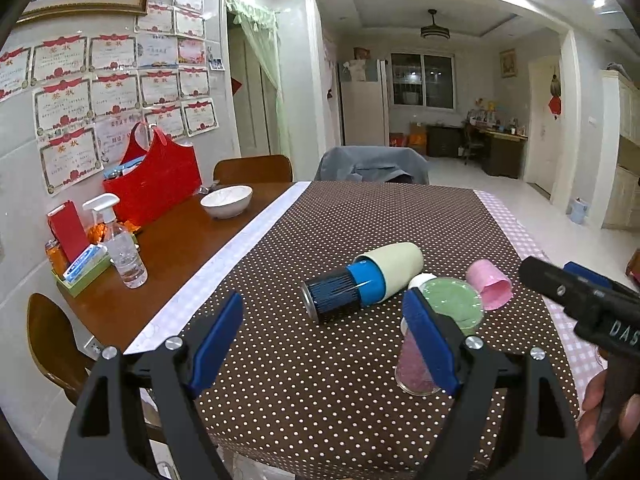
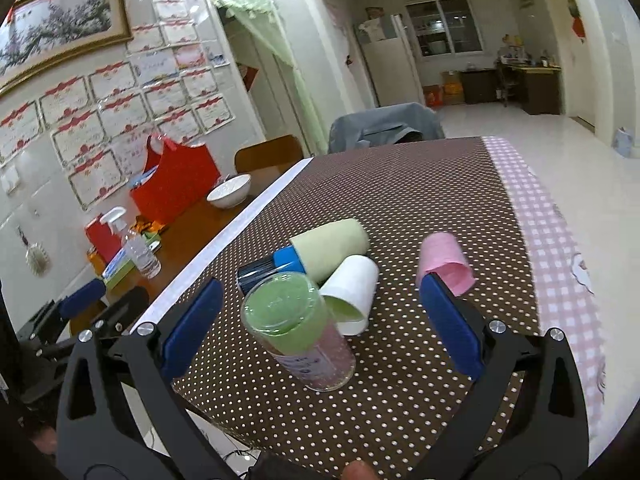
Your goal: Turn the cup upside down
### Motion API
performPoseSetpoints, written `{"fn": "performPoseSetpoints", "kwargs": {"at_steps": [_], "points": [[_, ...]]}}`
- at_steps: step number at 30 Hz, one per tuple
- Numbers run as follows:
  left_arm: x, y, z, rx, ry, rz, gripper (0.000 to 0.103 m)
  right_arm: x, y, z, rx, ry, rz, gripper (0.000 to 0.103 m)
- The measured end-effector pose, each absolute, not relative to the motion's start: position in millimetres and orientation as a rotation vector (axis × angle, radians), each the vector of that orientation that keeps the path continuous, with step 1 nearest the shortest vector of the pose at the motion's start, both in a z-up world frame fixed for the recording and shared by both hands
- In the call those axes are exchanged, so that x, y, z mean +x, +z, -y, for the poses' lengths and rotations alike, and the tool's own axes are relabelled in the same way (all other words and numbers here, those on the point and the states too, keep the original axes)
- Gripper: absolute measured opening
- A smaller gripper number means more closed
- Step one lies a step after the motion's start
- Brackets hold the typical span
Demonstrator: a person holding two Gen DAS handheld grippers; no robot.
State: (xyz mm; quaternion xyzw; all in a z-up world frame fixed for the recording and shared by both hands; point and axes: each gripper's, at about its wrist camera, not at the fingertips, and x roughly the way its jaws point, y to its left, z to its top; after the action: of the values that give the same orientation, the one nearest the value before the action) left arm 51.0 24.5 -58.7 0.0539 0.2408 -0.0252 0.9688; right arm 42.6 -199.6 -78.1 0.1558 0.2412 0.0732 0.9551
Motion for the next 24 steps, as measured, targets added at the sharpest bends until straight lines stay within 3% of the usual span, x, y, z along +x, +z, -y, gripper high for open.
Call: {"fn": "performPoseSetpoints", "kwargs": {"at_steps": [24], "points": [[2.2, -31.4, -15.0, 0.123, -0.031, -0.396, 0.084, -25.5, -48.1, 201.4, 0.172, -0.017, -0.359, 0.097]]}}
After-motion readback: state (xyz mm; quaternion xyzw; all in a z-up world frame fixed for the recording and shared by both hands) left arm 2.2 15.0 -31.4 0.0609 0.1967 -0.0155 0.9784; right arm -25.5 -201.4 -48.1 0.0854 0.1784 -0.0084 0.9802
